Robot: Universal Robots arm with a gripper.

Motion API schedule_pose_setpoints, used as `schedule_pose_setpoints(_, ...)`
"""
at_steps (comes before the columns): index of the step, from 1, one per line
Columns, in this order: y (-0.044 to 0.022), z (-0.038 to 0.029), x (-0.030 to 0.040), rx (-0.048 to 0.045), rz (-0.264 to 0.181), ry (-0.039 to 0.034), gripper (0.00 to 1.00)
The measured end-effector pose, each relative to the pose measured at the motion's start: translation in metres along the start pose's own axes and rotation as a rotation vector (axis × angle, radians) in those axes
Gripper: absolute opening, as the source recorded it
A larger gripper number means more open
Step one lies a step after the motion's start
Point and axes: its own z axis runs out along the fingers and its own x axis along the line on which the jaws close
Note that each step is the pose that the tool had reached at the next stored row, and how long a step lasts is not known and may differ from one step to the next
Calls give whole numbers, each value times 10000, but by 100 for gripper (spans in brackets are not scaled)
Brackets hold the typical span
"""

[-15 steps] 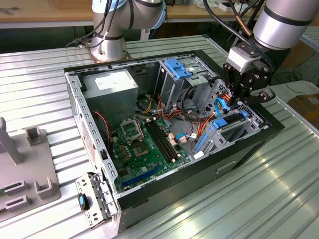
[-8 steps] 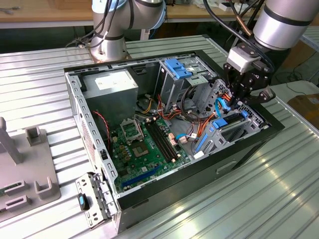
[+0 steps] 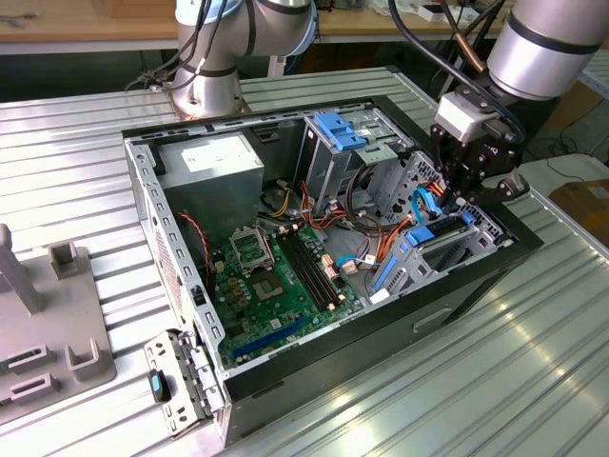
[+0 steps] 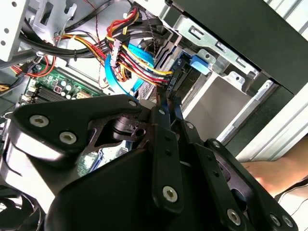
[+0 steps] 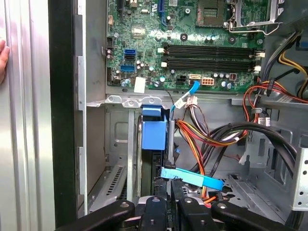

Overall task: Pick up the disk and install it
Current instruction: 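Insert the first disk wire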

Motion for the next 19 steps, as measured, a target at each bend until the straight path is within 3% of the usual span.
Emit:
schedule_pose_setpoints(4,0,0,10,-2,86,11,16)
schedule_pose_setpoints(6,-13,5,11,-216,83,4,16)
schedule_pose_setpoints(9,-14,5,11,-228,84,4,16)
schedule_pose_setpoints(12,-14,18,11,-248,761,75,16)
schedule_pose_setpoints(19,-7,73,27,-248,780,82,16)
